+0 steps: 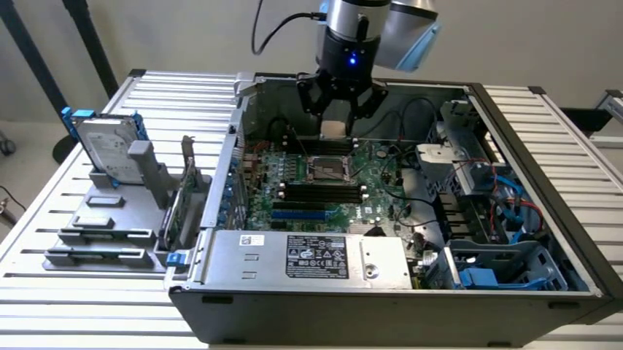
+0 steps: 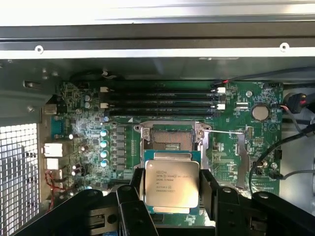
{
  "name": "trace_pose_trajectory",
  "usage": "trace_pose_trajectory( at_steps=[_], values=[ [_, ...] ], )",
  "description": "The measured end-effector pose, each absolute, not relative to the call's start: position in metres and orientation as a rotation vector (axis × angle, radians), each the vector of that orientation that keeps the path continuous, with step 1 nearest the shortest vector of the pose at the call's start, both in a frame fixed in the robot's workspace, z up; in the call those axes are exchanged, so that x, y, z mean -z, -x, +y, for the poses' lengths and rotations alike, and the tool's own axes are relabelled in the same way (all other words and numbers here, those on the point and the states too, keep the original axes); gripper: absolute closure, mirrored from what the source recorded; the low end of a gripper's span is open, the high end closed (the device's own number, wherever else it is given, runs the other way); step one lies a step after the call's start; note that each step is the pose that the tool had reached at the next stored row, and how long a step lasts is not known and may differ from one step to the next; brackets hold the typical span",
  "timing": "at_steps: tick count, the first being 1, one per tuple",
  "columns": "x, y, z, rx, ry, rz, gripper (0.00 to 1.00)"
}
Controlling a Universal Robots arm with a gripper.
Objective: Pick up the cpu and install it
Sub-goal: 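Pick up the cpu and move it towards the insertion slot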
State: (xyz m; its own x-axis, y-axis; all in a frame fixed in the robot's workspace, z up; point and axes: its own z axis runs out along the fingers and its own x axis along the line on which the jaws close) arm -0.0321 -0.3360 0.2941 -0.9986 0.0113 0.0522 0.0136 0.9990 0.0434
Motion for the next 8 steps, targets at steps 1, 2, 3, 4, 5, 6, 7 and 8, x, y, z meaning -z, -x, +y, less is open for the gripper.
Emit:
trace_pose_trajectory(
  at_steps=[1, 2, 3, 4, 5, 6, 7, 8],
  values=[
    [-0.292, 0.032, -0.336, 0.068, 0.019, -3.089, 0.45],
    [-0.291, 0.032, -0.336, 0.067, 0.019, -3.089, 0.45],
    [-0.289, 0.031, -0.336, 0.067, 0.019, -3.089, 0.45],
    [-0.287, 0.031, -0.335, 0.068, 0.019, -3.089, 0.45],
    [-0.285, 0.030, -0.335, 0.068, 0.019, -3.089, 0.45],
    [-0.283, 0.030, -0.335, 0.068, 0.019, -3.089, 0.45],
    [-0.281, 0.030, -0.335, 0.067, 0.019, -3.089, 0.45],
    [-0.280, 0.029, -0.335, 0.068, 0.019, -3.089, 0.45]
  ],
)
